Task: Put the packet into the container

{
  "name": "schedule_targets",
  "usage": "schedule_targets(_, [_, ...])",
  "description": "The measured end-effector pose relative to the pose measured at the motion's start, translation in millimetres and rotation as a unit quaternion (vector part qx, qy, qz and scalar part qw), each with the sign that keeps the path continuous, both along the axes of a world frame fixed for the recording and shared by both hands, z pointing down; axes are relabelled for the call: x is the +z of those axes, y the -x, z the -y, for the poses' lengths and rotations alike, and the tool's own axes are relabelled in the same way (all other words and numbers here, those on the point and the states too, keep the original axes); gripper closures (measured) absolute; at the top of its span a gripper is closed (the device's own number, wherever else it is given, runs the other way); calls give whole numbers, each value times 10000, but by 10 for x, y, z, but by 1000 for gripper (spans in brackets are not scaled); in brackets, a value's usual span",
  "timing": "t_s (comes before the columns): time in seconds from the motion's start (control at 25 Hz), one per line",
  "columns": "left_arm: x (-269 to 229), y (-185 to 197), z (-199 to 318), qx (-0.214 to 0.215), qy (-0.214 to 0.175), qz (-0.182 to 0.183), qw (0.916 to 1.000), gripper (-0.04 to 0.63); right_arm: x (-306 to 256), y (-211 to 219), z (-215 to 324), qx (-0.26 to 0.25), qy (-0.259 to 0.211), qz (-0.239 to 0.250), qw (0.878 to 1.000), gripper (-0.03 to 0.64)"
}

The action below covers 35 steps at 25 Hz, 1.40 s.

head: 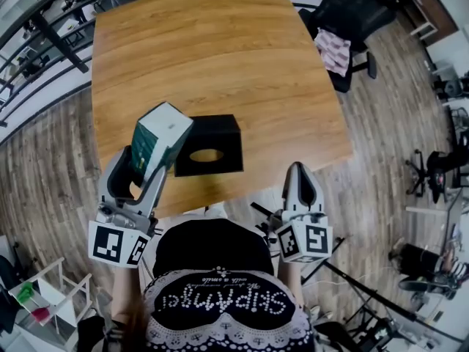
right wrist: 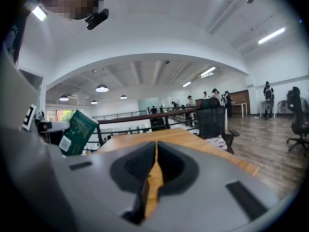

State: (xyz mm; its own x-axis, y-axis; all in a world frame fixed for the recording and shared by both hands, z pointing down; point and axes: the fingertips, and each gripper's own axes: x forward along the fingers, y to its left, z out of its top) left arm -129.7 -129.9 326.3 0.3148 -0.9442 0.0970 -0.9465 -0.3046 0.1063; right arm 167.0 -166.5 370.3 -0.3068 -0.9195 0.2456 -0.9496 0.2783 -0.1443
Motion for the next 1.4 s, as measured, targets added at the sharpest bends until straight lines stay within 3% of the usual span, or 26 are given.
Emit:
schedule_targets(0.24, [-62,2,35,239,7,179,9996,272,-11,-69,-18,71,4,-7,10000,581])
schedule_targets(0.48, [-53,-146,140,760,146,426,9961,272,-4,-86,2,84,13,7,10000,581])
schedule_targets(1.0, [193,-547,390,1715,520,663,9816,272,78,-209,-50,305,151,57,9994,581])
schedule_targets(1.4, [512,-797,458,2132,798,888,9697,273,135,-342,-90,463,235,52,9986,581])
